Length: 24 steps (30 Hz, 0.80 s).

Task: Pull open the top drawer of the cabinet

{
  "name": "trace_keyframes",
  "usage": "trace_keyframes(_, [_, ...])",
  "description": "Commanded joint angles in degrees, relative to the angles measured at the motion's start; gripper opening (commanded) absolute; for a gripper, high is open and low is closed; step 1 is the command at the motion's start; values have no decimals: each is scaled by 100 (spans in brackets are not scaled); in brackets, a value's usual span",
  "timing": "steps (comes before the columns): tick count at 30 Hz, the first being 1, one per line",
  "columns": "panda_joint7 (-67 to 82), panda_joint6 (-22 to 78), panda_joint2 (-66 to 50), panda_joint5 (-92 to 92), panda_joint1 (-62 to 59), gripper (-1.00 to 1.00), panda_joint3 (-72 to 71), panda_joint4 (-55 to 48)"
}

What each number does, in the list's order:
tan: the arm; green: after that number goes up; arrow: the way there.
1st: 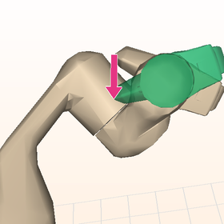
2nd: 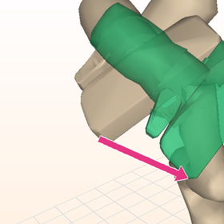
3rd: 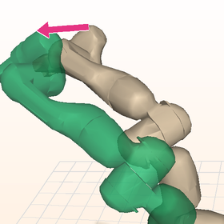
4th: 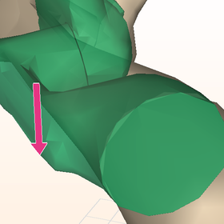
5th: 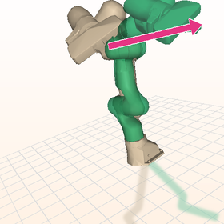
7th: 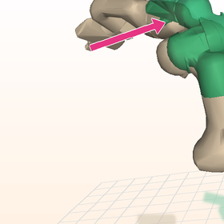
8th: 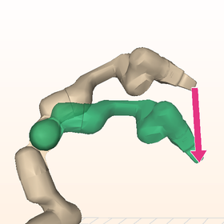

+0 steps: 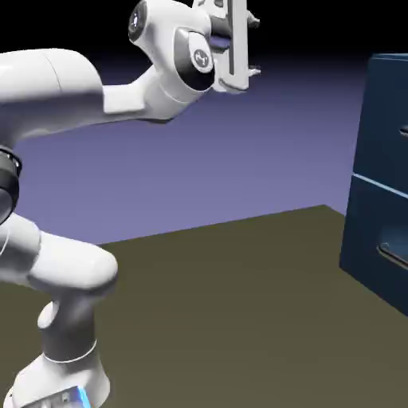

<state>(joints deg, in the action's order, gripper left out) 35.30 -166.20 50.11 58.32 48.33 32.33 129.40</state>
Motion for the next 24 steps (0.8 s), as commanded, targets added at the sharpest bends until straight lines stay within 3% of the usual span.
trace_keyframes(1, [250,25,56,187,153,0,104,-101])
trace_keyframes(24, [5981,601,1342,4486,3664,0,2487,-2431])
